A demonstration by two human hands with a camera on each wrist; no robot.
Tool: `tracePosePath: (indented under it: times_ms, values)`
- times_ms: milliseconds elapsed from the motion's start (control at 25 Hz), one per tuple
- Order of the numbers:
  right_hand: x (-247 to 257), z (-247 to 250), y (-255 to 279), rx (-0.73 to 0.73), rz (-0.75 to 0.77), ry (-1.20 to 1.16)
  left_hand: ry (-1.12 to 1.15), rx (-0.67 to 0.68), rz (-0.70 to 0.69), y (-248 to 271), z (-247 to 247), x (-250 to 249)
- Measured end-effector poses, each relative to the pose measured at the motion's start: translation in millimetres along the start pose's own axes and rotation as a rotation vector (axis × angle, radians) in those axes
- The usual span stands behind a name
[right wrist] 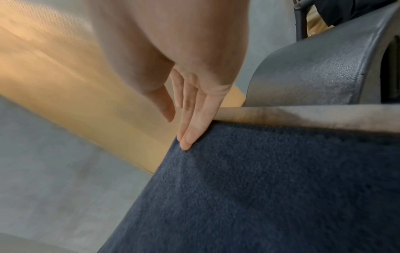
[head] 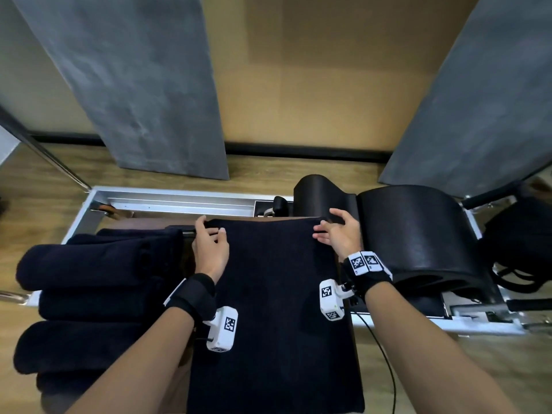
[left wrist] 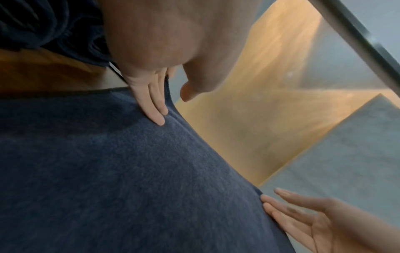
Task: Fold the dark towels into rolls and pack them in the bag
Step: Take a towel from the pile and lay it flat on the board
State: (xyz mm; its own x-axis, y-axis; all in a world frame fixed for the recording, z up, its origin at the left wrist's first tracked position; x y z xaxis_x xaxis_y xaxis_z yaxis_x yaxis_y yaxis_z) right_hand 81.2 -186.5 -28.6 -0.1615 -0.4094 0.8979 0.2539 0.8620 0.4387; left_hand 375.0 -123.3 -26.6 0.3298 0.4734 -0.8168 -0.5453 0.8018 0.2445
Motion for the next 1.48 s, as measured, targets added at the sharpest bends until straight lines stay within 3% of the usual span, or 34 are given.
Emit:
tracePosePath:
  times_ms: [280, 560, 680, 920, 1200, 1360, 1480]
  values:
    - [-4, -3, 73, 0.056, 0.122, 0.073, -0.110, 0.038, -0.203, 59, 22, 17]
    - [-54, 16, 183, 0.127, 0.139, 0.141, -0.189, 0.113, -0.288, 147, 69, 92]
    - [-86, 42, 223, 0.057, 0.129, 0.236, -0.239, 0.118, -0.285, 184, 89, 127]
    - [-132, 116, 285, -0.226, 0.117, 0.659, -0.333, 0.022, -0.229, 239, 121, 168]
    - [-149, 132, 293, -0.263, 0.095, 0.642, -0.431, 0.064, -0.158, 261, 123, 169]
    - [-138, 129, 277, -0.166, 0.077, 0.645, -0.453, 0.079, -0.178, 256, 118, 150]
    - [-109, 113, 258, -0.102, 0.144, 0.545, -0.408, 0.016, -0.234, 241, 113, 113]
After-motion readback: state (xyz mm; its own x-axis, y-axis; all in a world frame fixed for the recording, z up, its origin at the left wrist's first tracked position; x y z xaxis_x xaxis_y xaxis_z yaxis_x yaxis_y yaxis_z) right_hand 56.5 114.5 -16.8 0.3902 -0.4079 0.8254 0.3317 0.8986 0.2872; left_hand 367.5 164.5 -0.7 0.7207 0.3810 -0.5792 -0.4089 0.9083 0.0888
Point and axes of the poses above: each hand's wrist, its own y-axis away from the middle knuckle, its own z-axis out of the back of the hand, x = y × z, the point moved 1 cm from there along -y, towards the middle knuckle, and after that the axes turned 8 degrees about -y, right-handed, at the moved point
